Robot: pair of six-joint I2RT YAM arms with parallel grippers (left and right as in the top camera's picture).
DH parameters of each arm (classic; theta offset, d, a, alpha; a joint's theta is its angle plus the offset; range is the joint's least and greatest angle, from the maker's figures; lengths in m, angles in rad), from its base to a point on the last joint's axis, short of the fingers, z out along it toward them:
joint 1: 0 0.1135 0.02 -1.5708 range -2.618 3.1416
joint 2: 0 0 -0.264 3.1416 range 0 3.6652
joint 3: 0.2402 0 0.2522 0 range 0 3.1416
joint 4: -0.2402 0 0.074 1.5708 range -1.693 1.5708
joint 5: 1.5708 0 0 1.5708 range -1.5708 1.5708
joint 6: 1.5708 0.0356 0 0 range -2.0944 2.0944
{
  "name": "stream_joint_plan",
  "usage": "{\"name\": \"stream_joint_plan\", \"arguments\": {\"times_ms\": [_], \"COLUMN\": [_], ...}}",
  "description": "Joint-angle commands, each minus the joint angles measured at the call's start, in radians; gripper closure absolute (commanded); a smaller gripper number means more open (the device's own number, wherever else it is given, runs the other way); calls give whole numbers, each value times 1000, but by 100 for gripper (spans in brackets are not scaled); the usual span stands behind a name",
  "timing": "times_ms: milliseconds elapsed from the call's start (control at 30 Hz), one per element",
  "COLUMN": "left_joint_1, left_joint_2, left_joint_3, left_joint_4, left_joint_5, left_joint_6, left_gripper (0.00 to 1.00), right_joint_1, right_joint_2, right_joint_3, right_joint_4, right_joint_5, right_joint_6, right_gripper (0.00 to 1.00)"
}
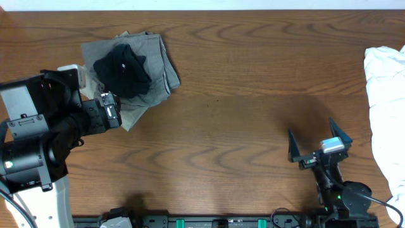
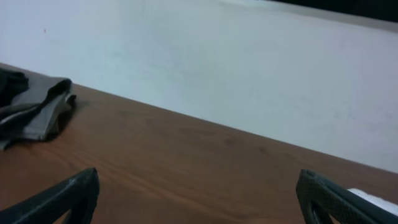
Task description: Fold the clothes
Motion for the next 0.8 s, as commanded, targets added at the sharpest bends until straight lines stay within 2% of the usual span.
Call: {"name": "stream_joint_plan", "arguments": {"times_ms": [0,167,300,767], "left_joint_1": [-1,-1,-1,-1], "left_joint_2": [0,0,0,0], "left_joint_3": [5,5,5,5], "left_joint_4": [-3,-3,-3,-3], "left_joint_5": [-6,-5,-5,-6], "left_joint_6": [-2,-2,-2,-2], "left_gripper": [2,2,2,2], "right_joint_1": [-2,-2,-2,-2], "right_joint_2": [-8,-8,-8,-7], "right_joint_3": [-45,-104,-101,-101], "right_joint_4": [22,54,8,6], "right_joint_5": [7,7,6,7], "right_joint_6": [15,15,19,19], "right_gripper": [1,1,1,1]}}
